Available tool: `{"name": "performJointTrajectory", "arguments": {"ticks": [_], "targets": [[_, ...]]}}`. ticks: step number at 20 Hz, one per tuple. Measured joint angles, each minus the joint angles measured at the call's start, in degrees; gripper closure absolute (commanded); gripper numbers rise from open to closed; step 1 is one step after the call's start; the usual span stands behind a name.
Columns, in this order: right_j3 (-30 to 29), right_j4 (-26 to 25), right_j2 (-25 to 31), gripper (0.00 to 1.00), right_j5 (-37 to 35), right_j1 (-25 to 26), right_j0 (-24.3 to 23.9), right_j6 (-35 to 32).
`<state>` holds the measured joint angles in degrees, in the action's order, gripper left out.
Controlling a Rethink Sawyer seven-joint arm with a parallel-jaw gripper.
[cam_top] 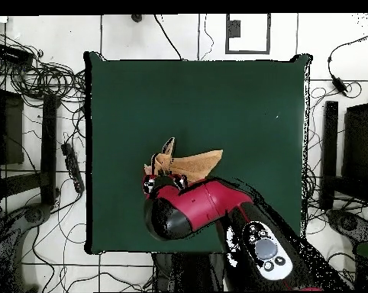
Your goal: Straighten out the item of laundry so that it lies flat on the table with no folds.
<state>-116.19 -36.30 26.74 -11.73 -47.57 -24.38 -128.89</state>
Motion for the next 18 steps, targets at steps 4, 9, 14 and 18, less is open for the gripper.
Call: {"name": "performJointTrajectory", "arguments": {"ticks": [4,9,14,18], "targets": [[-0.7,-1.0,0.0,1.00,0.8,1.2,-1.9,0.0],[-1.6,-3.7,-0.1,0.00,1.2,1.6,-4.4,0.0],[-2.2,-6.2,-0.1,0.00,2.3,1.6,-5.0,0.0],[-2.6,-6.8,-0.1,0.00,2.5,1.6,-5.1,0.0]]}}
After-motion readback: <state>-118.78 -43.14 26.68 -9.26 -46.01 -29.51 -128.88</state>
